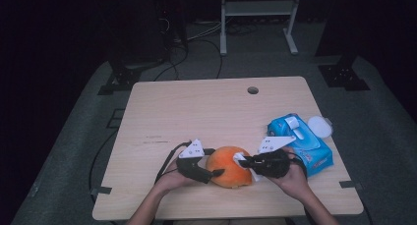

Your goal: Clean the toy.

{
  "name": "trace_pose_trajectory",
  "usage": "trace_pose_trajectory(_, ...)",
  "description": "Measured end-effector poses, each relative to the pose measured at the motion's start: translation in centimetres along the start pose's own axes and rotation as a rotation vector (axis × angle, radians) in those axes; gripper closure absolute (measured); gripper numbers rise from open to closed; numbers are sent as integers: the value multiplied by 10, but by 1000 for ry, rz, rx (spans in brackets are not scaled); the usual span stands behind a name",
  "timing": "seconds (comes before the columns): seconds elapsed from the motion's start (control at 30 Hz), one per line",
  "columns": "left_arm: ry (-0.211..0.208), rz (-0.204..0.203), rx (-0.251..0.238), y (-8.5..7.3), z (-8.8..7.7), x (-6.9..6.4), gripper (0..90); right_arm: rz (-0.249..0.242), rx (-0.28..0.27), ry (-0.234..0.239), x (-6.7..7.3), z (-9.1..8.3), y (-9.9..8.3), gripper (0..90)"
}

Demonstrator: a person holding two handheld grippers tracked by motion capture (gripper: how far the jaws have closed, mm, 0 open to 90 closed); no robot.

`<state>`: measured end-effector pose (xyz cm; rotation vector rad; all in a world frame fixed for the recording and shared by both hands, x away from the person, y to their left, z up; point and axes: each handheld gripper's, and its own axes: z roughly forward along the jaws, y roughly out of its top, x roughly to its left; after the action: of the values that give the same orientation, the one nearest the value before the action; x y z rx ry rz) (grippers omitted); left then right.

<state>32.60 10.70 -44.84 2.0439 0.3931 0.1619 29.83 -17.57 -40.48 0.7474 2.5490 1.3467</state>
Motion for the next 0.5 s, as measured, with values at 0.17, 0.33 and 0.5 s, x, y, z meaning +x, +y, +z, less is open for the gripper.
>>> trace_pose_trajectory(0.17, 4, -59, -10, -3, -1, 6, 240, 61, 28, -40, -18, -3, -14, 830)
trace_pose_trajectory(0.33, 12, -126, -17, -6, -3, 13, 241, 17, -5, 27, 1, -3, -3, 830)
trace_pose_trajectory(0.5, 13, -192, -40, -10, -6, 20, 247, -11, 9, 22, 4, 2, -2, 827)
